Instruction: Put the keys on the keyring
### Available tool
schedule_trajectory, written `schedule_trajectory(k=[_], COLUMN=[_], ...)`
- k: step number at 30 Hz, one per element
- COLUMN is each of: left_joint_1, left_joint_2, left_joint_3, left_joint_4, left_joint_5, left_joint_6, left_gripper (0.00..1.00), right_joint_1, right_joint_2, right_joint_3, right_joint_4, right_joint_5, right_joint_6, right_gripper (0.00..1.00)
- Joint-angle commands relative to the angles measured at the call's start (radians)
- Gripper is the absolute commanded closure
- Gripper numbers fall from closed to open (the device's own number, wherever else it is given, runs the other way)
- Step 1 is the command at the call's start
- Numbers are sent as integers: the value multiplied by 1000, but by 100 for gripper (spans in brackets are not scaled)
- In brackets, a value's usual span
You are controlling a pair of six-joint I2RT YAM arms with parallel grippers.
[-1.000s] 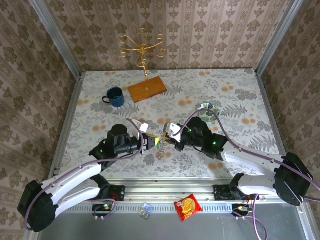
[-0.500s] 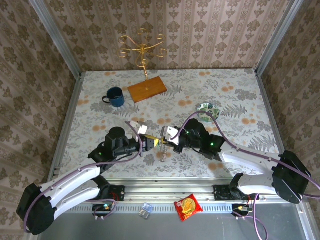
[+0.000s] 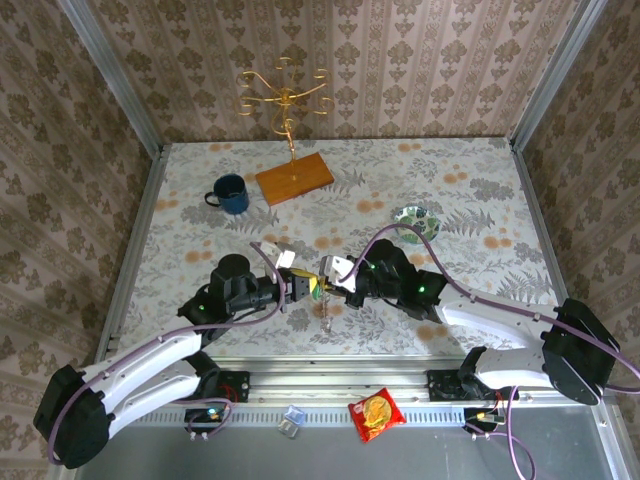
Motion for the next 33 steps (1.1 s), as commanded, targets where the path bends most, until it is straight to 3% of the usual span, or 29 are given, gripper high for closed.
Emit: schedule_trajectory(k=[1, 18, 33], left_joint_1=[6, 32, 31], left_joint_2=[3, -60, 15], left_joint_3=[-11, -3, -25], left_joint_4=[35, -138, 35], left_joint_5=[23, 19, 78], left_joint_6=[17, 172, 181], left_gripper=[100, 100, 100], right_joint_1=[7, 7, 9], right_joint_2=[11, 4, 17], right_joint_3=[44, 43, 51], right_joint_4=[5, -6, 2], right_joint_5=[18, 53, 43], right_joint_6=[7, 61, 78], right_gripper=[100, 100, 100])
